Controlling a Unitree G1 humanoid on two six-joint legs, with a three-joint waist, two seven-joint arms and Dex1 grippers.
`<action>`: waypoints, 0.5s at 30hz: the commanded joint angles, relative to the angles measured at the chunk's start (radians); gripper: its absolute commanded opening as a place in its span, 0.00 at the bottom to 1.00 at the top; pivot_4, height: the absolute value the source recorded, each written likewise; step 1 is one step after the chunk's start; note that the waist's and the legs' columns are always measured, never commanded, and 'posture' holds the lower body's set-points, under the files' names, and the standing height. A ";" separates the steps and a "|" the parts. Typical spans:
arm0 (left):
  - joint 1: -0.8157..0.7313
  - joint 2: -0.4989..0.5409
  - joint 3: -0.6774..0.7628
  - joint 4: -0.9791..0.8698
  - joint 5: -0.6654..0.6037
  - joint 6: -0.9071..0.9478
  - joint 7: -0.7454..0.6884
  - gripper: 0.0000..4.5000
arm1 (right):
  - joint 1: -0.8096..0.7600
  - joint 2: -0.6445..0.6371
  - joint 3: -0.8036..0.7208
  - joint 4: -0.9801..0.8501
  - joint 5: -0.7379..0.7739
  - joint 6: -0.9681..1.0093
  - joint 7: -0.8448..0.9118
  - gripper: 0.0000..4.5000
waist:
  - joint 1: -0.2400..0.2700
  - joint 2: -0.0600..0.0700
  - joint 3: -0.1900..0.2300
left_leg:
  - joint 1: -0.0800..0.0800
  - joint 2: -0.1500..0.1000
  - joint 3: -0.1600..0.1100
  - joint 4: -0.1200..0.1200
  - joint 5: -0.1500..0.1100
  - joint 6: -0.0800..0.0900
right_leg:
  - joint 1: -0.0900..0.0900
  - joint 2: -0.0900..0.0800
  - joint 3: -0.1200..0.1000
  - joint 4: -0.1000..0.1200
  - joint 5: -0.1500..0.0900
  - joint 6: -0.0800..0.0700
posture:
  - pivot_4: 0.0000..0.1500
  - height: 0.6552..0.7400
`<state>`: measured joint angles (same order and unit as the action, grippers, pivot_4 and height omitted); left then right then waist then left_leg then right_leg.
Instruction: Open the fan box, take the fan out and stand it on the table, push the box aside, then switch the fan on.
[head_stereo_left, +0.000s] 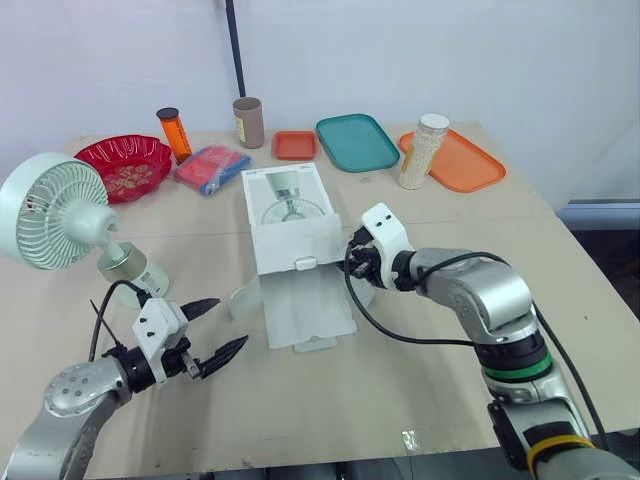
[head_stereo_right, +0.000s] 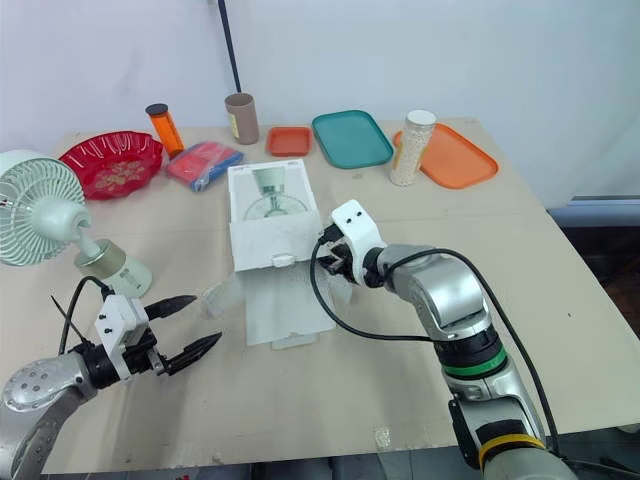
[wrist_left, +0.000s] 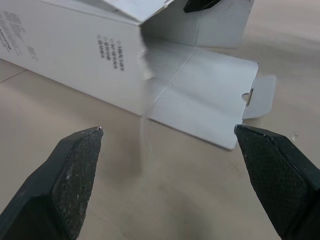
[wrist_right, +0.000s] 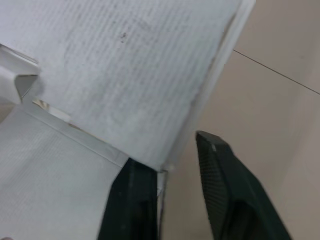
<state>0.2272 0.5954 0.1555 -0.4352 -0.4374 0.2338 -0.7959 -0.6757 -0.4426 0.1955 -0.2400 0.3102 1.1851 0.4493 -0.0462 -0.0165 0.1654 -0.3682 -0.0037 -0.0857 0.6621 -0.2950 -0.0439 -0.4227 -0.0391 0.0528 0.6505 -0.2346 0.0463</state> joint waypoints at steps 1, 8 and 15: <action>0.011 -0.007 0.007 -0.034 0.001 -0.020 0.009 1.00 | -0.024 0.005 0.002 0.005 -0.014 -0.028 -0.004 0.25 | 0.000 0.000 0.000 | 0.000 0.000 0.000 0.000 0.000 0.000 | 0.000 0.000 0.000 0.000 0.000 0.000 | 1.00 1.00; 0.021 -0.006 0.020 -0.043 0.001 -0.017 0.017 1.00 | -0.027 0.020 0.009 0.028 -0.035 -0.061 -0.004 0.25 | 0.000 0.000 0.000 | 0.000 0.000 0.000 0.000 0.000 0.000 | 0.000 0.000 0.000 0.000 0.000 0.000 | 1.00 1.00; 0.028 -0.005 0.017 -0.045 0.004 -0.018 0.023 1.00 | -0.031 0.038 0.000 0.048 -0.050 -0.070 -0.014 0.00 | 0.000 0.000 0.000 | 0.000 0.000 0.000 0.000 0.000 0.000 | 0.000 0.000 0.000 0.000 0.000 0.000 | 1.00 1.00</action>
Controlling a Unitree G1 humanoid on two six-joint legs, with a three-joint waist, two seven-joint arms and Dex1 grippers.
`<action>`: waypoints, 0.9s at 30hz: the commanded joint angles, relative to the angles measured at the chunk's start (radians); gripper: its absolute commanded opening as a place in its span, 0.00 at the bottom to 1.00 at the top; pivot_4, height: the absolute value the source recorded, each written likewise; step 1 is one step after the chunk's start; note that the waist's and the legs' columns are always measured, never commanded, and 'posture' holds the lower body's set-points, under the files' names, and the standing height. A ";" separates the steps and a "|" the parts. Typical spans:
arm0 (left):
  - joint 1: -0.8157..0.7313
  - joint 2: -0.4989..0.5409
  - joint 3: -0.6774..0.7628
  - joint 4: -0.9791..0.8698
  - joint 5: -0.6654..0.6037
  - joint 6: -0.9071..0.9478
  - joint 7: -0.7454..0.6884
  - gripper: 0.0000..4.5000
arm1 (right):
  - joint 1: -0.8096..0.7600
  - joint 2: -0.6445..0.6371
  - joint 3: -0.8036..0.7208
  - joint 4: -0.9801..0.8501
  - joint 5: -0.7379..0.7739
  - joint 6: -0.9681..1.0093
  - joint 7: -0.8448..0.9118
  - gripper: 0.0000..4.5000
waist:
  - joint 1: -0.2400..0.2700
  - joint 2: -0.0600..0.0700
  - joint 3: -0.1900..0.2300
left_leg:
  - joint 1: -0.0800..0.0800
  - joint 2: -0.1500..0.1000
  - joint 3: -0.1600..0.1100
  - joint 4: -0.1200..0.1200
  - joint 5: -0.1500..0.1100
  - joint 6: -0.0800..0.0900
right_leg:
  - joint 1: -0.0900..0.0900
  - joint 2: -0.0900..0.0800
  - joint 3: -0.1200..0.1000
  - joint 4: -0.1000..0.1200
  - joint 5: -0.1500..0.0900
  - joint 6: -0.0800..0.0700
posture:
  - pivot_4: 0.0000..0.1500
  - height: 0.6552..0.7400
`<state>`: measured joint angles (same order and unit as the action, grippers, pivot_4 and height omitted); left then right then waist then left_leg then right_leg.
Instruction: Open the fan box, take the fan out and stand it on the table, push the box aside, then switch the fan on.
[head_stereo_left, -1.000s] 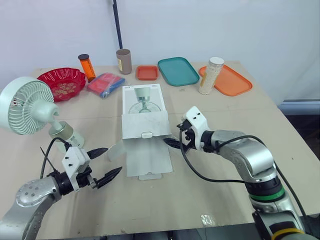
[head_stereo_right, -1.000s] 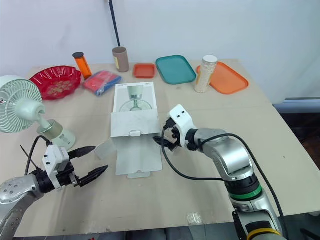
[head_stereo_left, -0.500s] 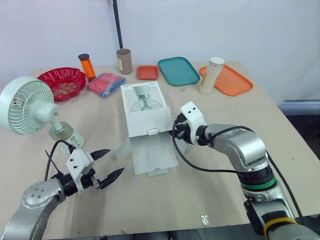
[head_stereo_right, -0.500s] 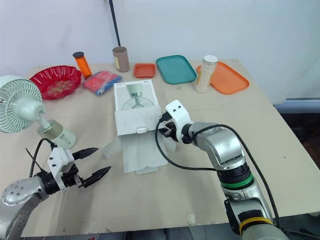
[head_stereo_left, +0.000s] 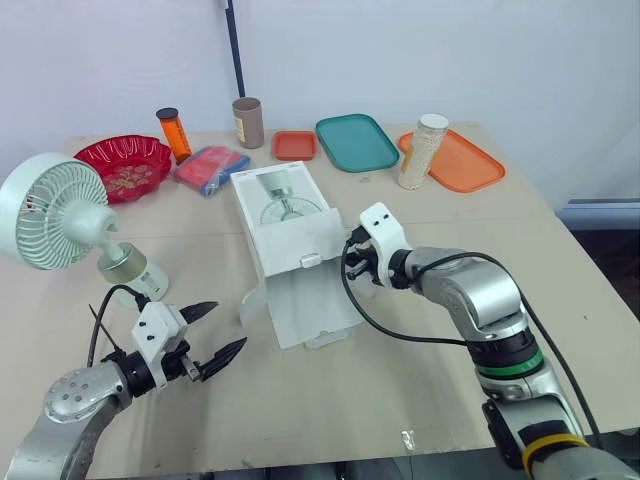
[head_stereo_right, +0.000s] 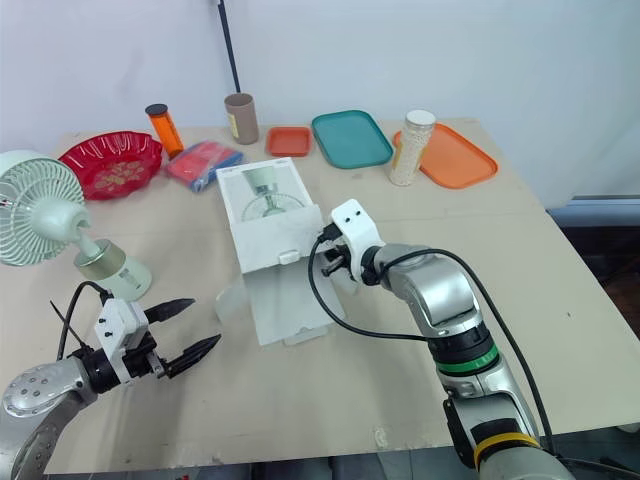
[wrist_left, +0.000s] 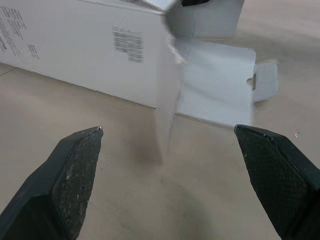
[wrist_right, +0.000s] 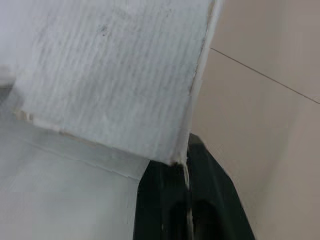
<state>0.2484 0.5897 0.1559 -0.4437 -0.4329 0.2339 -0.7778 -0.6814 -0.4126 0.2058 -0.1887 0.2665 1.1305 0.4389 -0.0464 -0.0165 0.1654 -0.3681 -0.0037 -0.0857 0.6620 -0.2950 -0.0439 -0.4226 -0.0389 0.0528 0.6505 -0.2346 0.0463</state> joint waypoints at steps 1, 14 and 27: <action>0.007 0.001 0.016 -0.036 0.000 -0.019 0.005 1.00 | -0.027 0.009 -0.013 -0.001 -0.007 -0.015 -0.005 0.00 | 0.000 0.000 0.000 | 0.000 0.000 0.000 0.000 0.000 0.000 | 0.000 0.000 0.000 0.000 0.000 0.000 | 1.00 1.00; -0.028 0.004 -0.013 0.000 -0.001 -0.016 -0.018 1.00 | 0.033 -0.086 -0.206 -0.049 -0.005 0.060 -0.053 0.00 | 0.005 0.000 0.000 | -0.001 0.000 -0.001 0.000 0.000 0.000 | 0.000 -0.001 -0.001 -0.001 0.000 0.000 | 1.00 1.00; -0.152 0.013 -0.060 0.121 0.000 -0.022 -0.106 1.00 | 0.259 -0.250 -0.611 -0.161 0.007 0.191 -0.085 0.00 | 0.005 0.001 0.000 | 0.000 0.000 0.001 0.000 0.000 0.001 | 0.000 0.000 0.001 0.000 0.000 0.000 | 1.00 1.00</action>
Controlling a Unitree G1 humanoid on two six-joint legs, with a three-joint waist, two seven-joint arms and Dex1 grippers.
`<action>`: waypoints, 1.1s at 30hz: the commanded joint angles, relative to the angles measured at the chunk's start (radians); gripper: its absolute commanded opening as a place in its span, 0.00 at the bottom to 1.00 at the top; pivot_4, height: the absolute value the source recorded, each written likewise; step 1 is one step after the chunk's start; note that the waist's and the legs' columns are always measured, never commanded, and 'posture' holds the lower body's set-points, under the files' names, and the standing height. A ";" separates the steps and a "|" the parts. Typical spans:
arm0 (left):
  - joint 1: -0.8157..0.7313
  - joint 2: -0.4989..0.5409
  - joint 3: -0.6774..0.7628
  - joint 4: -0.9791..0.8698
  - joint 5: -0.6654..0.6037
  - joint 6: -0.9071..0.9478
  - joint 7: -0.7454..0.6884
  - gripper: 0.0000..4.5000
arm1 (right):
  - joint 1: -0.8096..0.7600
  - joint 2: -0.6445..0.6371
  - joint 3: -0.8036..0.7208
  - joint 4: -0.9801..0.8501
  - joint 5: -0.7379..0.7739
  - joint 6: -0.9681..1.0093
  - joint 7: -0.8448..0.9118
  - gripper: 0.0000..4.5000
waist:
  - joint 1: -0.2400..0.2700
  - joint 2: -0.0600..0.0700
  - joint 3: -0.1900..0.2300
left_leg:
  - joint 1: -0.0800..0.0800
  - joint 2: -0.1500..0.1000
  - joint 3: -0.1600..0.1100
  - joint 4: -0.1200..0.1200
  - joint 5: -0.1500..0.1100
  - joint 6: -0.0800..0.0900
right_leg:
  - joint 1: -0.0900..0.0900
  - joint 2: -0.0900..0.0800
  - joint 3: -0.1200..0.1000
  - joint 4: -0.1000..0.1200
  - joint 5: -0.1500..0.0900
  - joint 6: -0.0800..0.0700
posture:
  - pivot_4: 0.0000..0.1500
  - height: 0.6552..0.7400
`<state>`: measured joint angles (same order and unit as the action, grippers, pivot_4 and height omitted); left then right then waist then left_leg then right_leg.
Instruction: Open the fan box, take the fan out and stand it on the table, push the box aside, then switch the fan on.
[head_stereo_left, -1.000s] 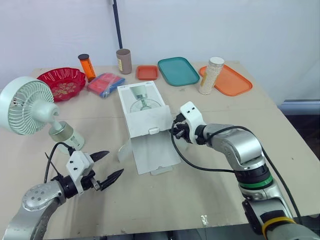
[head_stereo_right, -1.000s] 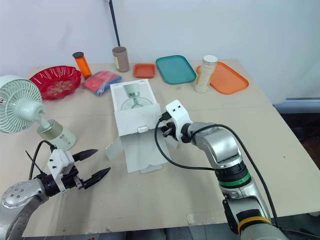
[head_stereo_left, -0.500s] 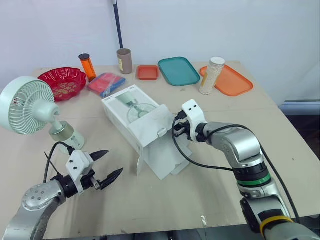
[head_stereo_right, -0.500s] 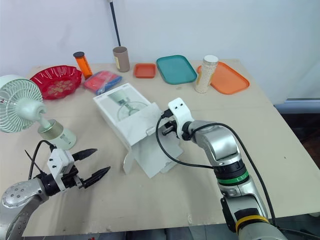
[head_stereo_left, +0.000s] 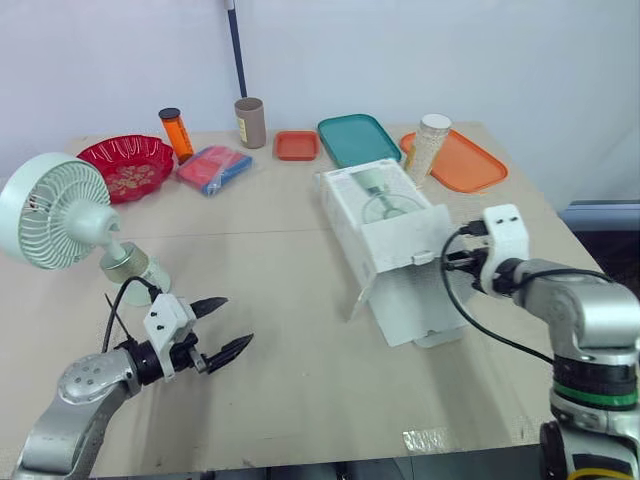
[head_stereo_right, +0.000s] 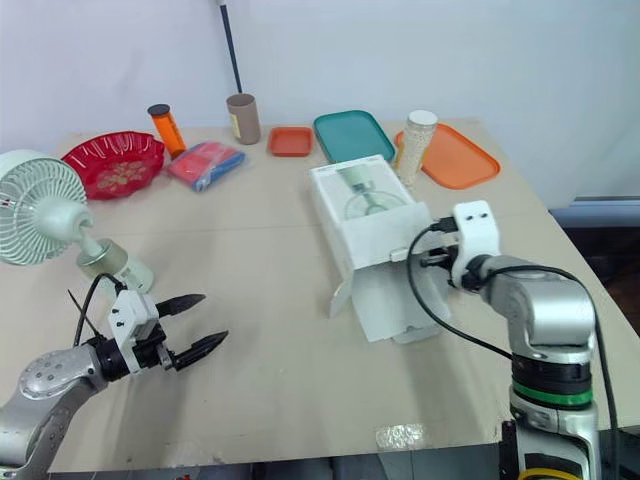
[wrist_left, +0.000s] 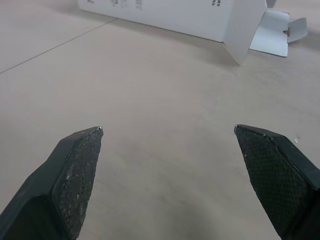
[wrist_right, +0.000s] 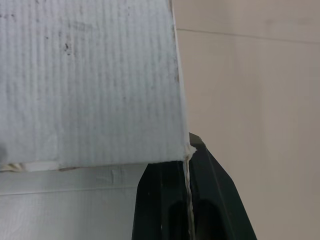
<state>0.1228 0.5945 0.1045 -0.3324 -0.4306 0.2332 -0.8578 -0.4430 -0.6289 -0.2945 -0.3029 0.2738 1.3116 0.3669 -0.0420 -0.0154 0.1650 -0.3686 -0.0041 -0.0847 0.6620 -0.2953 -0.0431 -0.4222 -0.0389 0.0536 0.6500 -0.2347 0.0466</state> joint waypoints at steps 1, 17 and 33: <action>-0.035 0.009 -0.013 0.017 -0.002 -0.021 -0.032 1.00 | 0.030 -0.039 -0.130 -0.044 -0.002 0.008 -0.017 0.00 | 0.001 0.000 0.000 | 0.000 0.000 0.000 0.000 0.000 0.000 | 0.000 0.000 0.000 0.000 0.000 0.000 | 1.00 1.00; -0.111 -0.002 -0.055 0.092 0.021 -0.045 -0.074 1.00 | 0.133 -0.085 -0.253 0.031 0.017 -0.095 0.025 0.28 | -0.002 0.001 -0.001 | 0.001 0.000 0.001 0.000 0.000 0.000 | 0.000 0.001 0.002 0.000 0.000 0.000 | 1.00 1.00; -0.140 0.002 -0.057 0.115 0.020 -0.054 -0.077 1.00 | 0.517 -0.343 -0.269 -0.172 0.120 -0.436 0.462 0.97 | 0.004 0.002 0.000 | 0.009 0.000 0.001 0.001 -0.003 0.005 | 0.010 0.002 0.003 -0.002 -0.001 0.002 | 1.00 1.00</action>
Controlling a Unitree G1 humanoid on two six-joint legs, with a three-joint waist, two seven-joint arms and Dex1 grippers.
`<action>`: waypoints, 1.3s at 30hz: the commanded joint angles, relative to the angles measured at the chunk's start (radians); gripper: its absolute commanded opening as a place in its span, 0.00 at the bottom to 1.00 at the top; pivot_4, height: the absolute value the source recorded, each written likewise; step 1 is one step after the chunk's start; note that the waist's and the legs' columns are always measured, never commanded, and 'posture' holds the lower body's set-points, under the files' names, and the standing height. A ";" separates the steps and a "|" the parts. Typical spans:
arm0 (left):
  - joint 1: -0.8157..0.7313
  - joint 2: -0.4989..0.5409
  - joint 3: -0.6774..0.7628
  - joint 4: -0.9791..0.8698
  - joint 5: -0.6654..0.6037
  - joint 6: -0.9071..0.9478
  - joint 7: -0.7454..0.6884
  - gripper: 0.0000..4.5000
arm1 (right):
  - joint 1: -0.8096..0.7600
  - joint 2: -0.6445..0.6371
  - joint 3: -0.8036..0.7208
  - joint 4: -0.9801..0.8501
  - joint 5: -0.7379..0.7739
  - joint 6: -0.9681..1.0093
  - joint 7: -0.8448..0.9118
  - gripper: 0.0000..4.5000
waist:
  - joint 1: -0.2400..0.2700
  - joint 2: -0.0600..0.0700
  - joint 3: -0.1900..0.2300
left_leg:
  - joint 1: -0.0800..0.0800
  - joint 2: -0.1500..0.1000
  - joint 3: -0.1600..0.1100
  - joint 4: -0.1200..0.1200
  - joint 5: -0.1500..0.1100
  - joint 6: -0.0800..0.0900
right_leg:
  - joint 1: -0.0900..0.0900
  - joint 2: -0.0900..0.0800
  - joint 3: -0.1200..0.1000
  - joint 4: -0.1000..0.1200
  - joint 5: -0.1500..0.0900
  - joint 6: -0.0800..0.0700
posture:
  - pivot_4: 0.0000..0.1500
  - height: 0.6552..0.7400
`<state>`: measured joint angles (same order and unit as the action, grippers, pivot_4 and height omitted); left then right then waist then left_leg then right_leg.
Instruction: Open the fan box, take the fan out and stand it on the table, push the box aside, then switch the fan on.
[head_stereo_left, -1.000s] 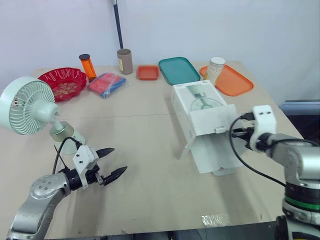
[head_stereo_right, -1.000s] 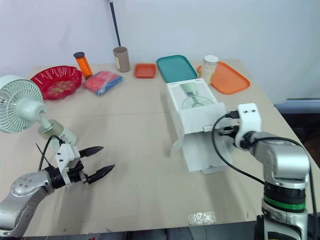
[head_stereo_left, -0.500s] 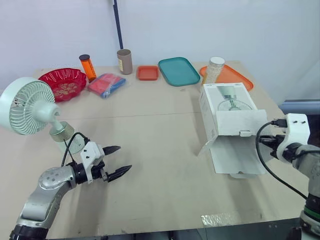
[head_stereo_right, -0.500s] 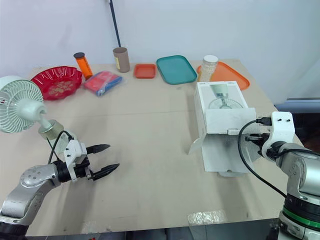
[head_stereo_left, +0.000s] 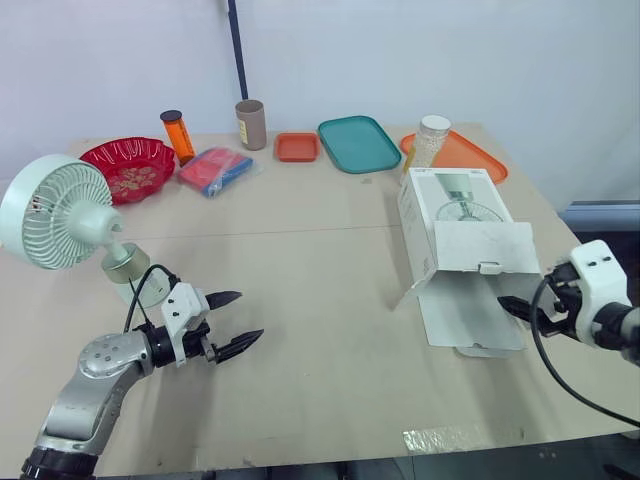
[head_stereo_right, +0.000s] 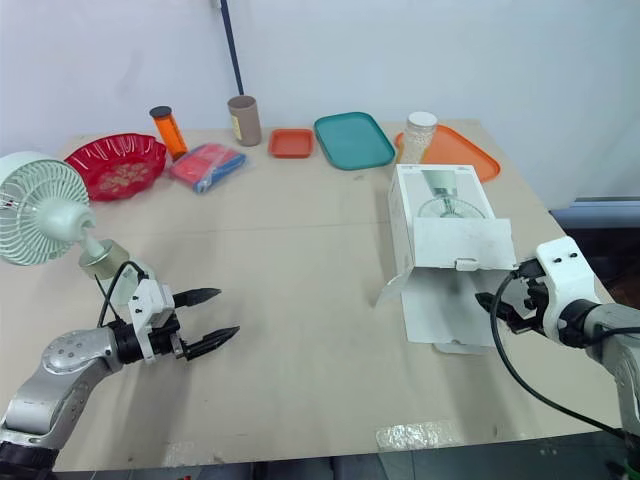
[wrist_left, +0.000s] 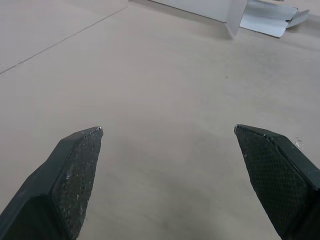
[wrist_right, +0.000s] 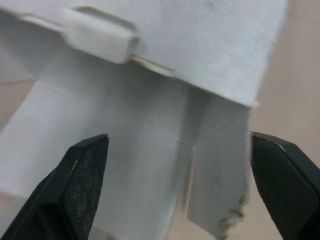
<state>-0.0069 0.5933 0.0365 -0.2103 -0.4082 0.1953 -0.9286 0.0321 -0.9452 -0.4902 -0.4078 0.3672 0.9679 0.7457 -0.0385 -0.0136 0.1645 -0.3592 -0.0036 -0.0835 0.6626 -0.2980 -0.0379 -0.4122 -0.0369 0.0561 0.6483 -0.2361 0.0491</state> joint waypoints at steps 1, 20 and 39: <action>-0.010 0.004 0.011 -0.007 -0.003 -0.017 -0.007 1.00 | 0.054 -0.026 -0.088 -0.077 0.037 -0.112 0.104 0.97 | 0.001 0.000 0.000 | 0.003 0.000 0.000 0.000 -0.001 0.001 | 0.003 0.000 0.000 -0.001 0.000 0.000 | 1.00 1.00; 0.015 -0.001 0.031 -0.035 0.005 -0.021 0.034 1.00 | -0.355 0.119 0.112 -0.155 0.399 -0.198 0.069 0.97 | 0.000 -0.002 0.002 | 0.006 0.000 0.000 0.000 -0.001 0.003 | 0.006 0.001 0.002 -0.001 -0.001 0.001 | 1.00 1.00; 0.389 -0.120 0.194 -0.459 0.073 -0.032 0.360 1.00 | -0.616 0.391 0.618 0.242 0.143 -0.505 0.261 0.97 | 0.004 -0.003 0.003 | 0.003 0.000 -0.001 0.000 -0.002 0.002 | 0.004 -0.003 0.000 -0.002 -0.002 0.001 | 1.00 1.00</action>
<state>0.3695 0.4847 0.1991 -0.5958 -0.3464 0.1925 -0.5995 -0.5483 -0.5599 0.1327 -0.1629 0.5067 0.4923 0.9832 -0.0340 -0.0167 0.1670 -0.3560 -0.0042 -0.0848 0.6628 -0.2996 -0.0356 -0.4086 -0.0394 0.0557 0.6469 -0.2377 0.0497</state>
